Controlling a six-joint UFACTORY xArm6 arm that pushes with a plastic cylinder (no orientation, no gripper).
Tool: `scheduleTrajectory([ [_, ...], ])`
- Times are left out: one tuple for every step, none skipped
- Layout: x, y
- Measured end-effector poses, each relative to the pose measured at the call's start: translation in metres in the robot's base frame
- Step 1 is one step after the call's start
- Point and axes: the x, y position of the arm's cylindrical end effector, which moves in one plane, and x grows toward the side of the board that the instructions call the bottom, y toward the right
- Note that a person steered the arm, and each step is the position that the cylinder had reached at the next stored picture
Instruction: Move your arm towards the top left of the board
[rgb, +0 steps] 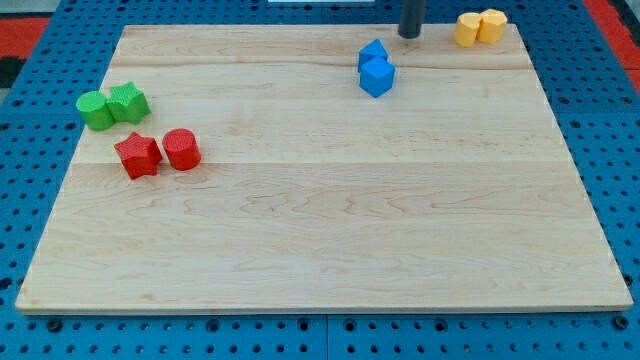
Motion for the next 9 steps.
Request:
scheduleTrajectory([
  [-0.003, -0.029],
  [-0.005, -0.058],
  [-0.005, -0.089],
  [-0.005, -0.124],
  [-0.005, -0.157],
  [-0.004, -0.188],
  [-0.003, -0.228],
  [0.000, -0.265],
  [0.008, -0.303],
])
